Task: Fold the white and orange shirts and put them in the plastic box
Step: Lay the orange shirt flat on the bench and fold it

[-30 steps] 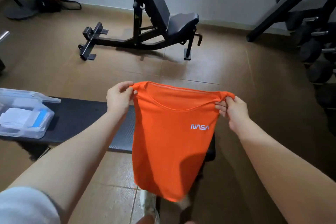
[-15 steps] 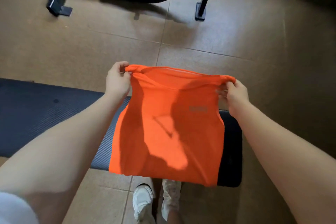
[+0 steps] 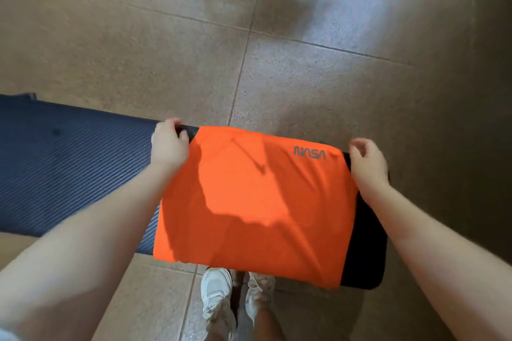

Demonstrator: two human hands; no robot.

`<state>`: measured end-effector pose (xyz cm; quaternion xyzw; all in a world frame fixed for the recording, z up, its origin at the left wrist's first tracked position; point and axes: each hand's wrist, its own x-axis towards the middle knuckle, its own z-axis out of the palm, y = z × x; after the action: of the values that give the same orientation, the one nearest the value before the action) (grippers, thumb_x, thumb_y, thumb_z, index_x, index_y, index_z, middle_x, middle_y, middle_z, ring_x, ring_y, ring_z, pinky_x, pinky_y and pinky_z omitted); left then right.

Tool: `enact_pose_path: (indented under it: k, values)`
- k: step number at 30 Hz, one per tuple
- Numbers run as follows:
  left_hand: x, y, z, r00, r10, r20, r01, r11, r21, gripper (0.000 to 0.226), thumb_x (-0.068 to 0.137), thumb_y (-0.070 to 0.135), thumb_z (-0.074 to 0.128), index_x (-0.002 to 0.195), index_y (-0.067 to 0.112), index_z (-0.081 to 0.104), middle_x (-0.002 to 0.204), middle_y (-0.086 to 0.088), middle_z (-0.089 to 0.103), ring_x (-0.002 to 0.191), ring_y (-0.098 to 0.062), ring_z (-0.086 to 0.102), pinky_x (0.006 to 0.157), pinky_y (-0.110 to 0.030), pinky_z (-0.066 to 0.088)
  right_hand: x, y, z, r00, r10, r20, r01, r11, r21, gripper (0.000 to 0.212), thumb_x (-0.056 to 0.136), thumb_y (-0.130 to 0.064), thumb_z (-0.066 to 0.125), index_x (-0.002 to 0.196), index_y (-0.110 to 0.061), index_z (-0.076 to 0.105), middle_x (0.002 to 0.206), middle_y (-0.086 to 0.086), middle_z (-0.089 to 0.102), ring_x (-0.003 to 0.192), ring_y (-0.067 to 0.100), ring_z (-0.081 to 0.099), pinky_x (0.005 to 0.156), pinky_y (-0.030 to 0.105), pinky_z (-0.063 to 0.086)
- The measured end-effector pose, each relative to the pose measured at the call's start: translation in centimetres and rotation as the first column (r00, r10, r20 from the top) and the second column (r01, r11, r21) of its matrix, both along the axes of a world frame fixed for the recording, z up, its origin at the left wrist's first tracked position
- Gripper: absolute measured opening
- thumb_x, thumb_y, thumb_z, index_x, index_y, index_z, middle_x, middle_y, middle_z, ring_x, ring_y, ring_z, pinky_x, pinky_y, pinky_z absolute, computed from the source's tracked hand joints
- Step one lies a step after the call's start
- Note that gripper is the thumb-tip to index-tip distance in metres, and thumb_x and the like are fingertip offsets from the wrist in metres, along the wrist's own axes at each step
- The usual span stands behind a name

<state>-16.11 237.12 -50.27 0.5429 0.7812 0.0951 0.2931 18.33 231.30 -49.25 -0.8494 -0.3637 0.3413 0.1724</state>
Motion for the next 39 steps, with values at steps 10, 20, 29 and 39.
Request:
enact_pose_path:
  k: [10, 20, 29, 39]
  values:
    - [-0.2, -5.8, 2.2, 0.992, 0.110, 0.055, -0.085, 0.936, -0.342, 0.015, 0.091, 0.023, 0.053, 0.095, 0.009, 0.057, 0.093, -0.012, 0.060, 0.095, -0.033, 0.056, 0.075, -0.033, 0.039, -4.1, -6.0, 1.1, 0.985, 0.013, 0.171, 0.028, 0.971, -0.237, 0.046, 0.091, -0.021, 0.051, 0.135, -0.010, 0.042, 0.139, 0.016, 0.043, 0.127, 0.037, 0.038, 0.103, 0.045, 0.032]
    - [-2.1, -5.6, 2.9, 0.760, 0.277, 0.588, -0.031, 0.919, -0.393, 0.012, 0.083, 0.018, 0.066, 0.083, 0.014, 0.054, 0.073, -0.004, 0.057, 0.063, -0.017, 0.052, 0.061, -0.030, 0.044, -1.9, -5.6, 0.8, 0.998, -0.017, -0.058, 0.012, 0.997, -0.072, 0.016, 0.079, -0.025, 0.065, 0.075, -0.009, 0.065, 0.073, 0.010, 0.063, 0.071, 0.021, 0.057, 0.066, 0.037, 0.046]
    - [-1.7, -5.1, 2.9, 0.944, -0.110, -0.312, 0.072, 0.989, -0.130, 0.051, 0.083, 0.013, 0.060, 0.129, 0.005, 0.040, 0.130, -0.022, 0.044, 0.118, -0.040, 0.042, 0.095, -0.046, 0.034, 0.7, -5.8, 2.0, 0.830, -0.071, -0.553, 0.048, 0.997, -0.057, 0.008, 0.086, -0.004, 0.061, 0.084, -0.011, 0.060, 0.074, 0.004, 0.058, 0.066, 0.011, 0.052, 0.062, 0.018, 0.043]
    - [11.3, -10.1, -1.8, 0.464, -0.870, -0.166, 0.860, 0.488, -0.151, 0.097, 0.071, 0.071, 0.047, 0.147, 0.018, 0.019, 0.156, -0.012, 0.014, 0.142, -0.035, 0.020, 0.114, -0.048, 0.018, 2.4, -6.2, 1.4, 0.875, 0.149, -0.461, -0.281, 0.932, -0.231, 0.020, 0.077, -0.004, 0.071, 0.096, -0.003, 0.065, 0.080, 0.004, 0.065, 0.069, 0.007, 0.062, 0.060, 0.014, 0.048]
